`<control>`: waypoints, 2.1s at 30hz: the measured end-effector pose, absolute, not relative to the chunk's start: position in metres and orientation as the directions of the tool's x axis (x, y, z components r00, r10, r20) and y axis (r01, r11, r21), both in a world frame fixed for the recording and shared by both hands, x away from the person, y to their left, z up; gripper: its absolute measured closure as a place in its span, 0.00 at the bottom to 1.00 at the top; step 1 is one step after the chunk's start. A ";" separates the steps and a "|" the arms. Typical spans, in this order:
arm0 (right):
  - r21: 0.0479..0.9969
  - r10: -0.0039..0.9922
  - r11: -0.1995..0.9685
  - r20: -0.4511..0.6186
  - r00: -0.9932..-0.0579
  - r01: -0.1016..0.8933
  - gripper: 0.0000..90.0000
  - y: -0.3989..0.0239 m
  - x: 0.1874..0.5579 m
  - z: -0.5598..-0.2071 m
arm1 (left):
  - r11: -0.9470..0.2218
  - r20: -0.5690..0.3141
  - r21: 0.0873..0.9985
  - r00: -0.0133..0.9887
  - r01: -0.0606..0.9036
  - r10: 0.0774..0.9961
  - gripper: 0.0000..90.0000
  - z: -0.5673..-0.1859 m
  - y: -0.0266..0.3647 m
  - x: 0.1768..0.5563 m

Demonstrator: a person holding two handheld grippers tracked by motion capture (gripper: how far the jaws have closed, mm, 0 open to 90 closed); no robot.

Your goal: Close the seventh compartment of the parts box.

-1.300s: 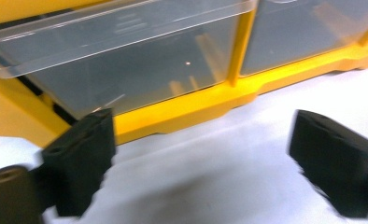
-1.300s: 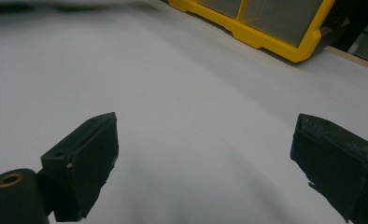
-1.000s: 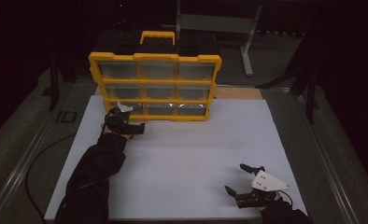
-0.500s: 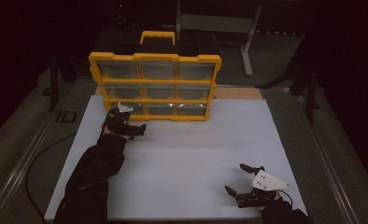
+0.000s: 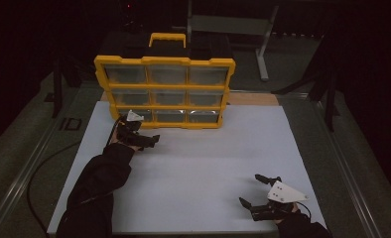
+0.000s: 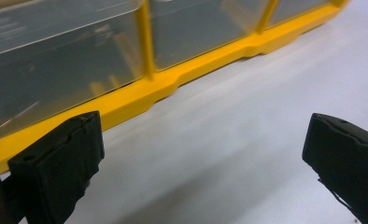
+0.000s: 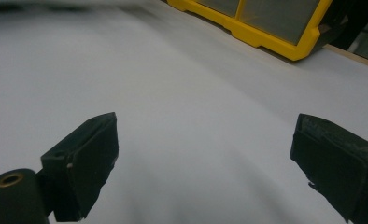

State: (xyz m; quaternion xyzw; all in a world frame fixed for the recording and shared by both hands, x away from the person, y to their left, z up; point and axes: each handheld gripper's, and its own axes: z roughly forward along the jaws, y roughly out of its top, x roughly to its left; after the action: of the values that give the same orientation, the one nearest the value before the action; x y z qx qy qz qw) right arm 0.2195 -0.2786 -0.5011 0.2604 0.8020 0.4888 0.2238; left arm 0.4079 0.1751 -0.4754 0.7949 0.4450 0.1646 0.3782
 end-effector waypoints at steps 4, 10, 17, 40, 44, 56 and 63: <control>0.900 0.637 0.389 -0.108 -0.764 0.197 0.09 -0.278 0.219 -0.501 | -0.325 -0.081 0.753 0.571 0.572 0.817 0.00 -0.475 0.174 0.406; 0.899 0.636 0.393 -0.113 -0.764 0.194 0.09 -0.277 0.219 -0.500 | -0.332 -0.089 0.761 0.596 0.558 0.798 0.00 -0.473 0.172 0.402; 0.899 0.636 0.395 -0.118 -0.763 0.190 0.09 -0.277 0.219 -0.500 | -0.350 -0.078 0.776 0.631 0.524 0.772 0.00 -0.470 0.170 0.397; 0.897 0.636 0.396 -0.114 -0.763 0.196 0.09 -0.276 0.218 -0.500 | -0.381 -0.050 0.806 0.694 0.453 0.719 0.00 -0.452 0.175 0.370; 0.896 0.634 0.399 -0.117 -0.764 0.193 0.09 -0.275 0.218 -0.500 | -0.379 -0.044 0.812 0.695 0.443 0.718 0.00 -0.449 0.178 0.364; 0.896 0.634 0.400 -0.118 -0.764 0.194 0.09 -0.275 0.218 -0.500 | -0.392 -0.028 0.817 0.707 0.424 0.706 0.00 -0.445 0.186 0.346; 0.896 0.634 0.400 -0.117 -0.764 0.195 0.09 -0.275 0.218 -0.500 | -0.385 -0.031 0.822 0.707 0.420 0.706 0.00 -0.446 0.193 0.336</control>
State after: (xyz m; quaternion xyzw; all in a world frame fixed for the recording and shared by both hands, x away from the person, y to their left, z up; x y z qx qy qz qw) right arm 0.2183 -0.2746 -0.5003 0.2574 0.8051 0.4836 0.2272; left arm 0.3362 0.1930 -0.4464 0.8157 0.3452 0.1648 0.4339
